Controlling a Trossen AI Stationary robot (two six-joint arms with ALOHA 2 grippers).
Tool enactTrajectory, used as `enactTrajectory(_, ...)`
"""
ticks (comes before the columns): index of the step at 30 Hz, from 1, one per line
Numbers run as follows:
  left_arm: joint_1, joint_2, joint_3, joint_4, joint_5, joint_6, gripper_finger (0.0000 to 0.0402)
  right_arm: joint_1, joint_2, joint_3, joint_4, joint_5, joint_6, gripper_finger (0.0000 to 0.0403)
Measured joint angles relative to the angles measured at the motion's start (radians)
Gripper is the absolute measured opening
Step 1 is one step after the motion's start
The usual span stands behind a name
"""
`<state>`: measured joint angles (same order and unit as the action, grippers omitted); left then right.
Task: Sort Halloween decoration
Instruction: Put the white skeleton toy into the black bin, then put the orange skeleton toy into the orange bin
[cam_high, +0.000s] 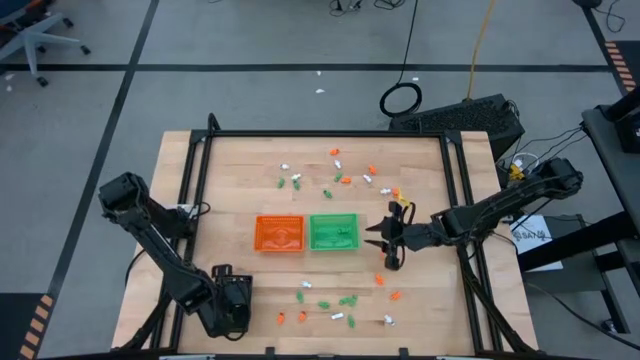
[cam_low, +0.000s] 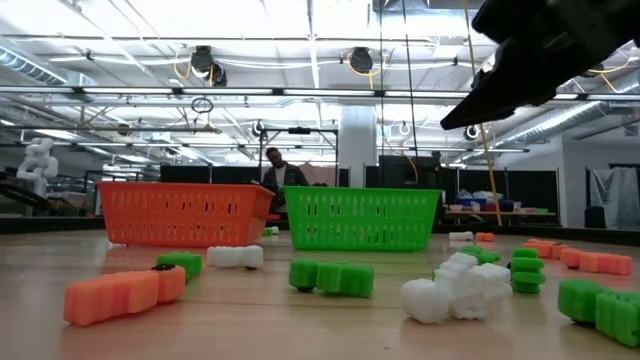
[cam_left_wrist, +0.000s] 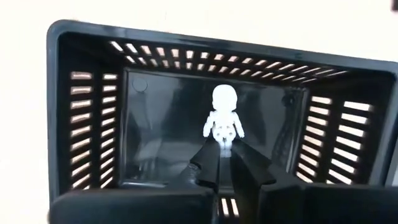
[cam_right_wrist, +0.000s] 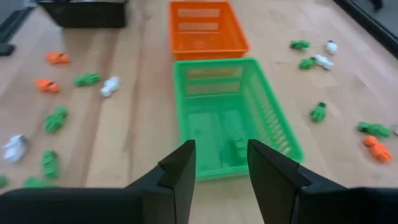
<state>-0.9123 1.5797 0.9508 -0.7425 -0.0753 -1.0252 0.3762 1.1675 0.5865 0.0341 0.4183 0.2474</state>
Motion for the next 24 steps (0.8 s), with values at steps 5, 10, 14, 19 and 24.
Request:
enactTrajectory(5,0.000,0.000,0.000,0.001,0.018,-0.020,0.0071,0.083,0.000,0.000,0.000,-0.001,0.033,0.0132)
enactTrajectory(10,0.002,0.000,0.000,0.001,0.051,-0.043,0.0098,0.188,0.000,0.000,0.000,-0.006,0.126,0.0132)
enactTrajectory(14,0.003,0.000,0.000,0.002,0.140,-0.063,0.0104,0.270,0.000,0.000,0.000,-0.006,0.234,0.0132)
enactTrajectory(19,0.002,-0.016,0.010,-0.022,0.195,-0.091,0.0104,0.335,0.000,0.000,-0.017,0.029,0.329,0.0132)
enactTrajectory(24,0.002,-0.051,0.046,-0.087,0.150,-0.095,0.0104,0.351,0.000,0.032,-0.100,0.030,0.422,0.0132)
